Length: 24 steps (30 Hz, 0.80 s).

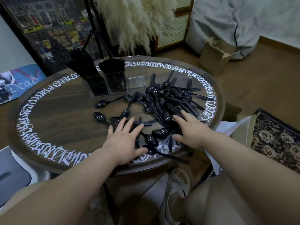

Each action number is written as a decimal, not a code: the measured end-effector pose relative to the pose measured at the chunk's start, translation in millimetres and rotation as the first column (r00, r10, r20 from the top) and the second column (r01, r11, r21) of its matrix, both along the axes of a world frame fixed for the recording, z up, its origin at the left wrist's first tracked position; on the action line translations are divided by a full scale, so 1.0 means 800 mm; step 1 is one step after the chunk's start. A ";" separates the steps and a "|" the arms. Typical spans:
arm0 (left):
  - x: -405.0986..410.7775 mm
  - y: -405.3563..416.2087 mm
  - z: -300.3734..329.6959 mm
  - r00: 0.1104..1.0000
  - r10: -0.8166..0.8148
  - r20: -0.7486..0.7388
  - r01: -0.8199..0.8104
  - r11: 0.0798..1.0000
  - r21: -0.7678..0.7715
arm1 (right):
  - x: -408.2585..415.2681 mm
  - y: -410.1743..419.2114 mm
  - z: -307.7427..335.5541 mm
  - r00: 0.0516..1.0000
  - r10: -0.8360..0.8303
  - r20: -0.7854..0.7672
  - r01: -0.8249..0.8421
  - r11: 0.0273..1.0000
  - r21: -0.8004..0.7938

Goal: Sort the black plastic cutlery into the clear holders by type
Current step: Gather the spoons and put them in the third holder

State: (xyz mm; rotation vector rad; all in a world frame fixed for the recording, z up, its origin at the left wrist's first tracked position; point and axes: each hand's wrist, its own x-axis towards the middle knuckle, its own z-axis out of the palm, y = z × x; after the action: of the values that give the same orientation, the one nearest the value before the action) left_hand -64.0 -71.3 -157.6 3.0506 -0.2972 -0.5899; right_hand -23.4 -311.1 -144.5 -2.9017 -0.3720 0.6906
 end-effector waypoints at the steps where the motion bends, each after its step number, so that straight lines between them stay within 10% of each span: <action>1: 0.002 0.005 0.001 1.000 0.013 0.003 -0.013 1.000 0.008 | 0.002 0.008 -0.002 1.000 0.010 0.009 -0.010 1.000 0.005; 14: 0.013 0.054 0.003 0.971 0.200 0.134 -0.200 0.980 -0.013 | 0.022 0.083 0.000 0.983 0.067 0.173 -0.096 0.982 0.163; 24: 0.021 0.003 0.009 0.970 -0.048 0.237 0.097 0.975 -0.201 | 0.008 -0.035 0.028 0.984 -0.137 0.118 0.141 0.990 -0.021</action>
State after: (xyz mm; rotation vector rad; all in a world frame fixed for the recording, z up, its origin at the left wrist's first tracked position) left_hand -47.6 -68.8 -150.5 2.9101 -0.4473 -0.1876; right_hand -16.9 -339.3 -121.8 -2.9683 -0.1700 0.5122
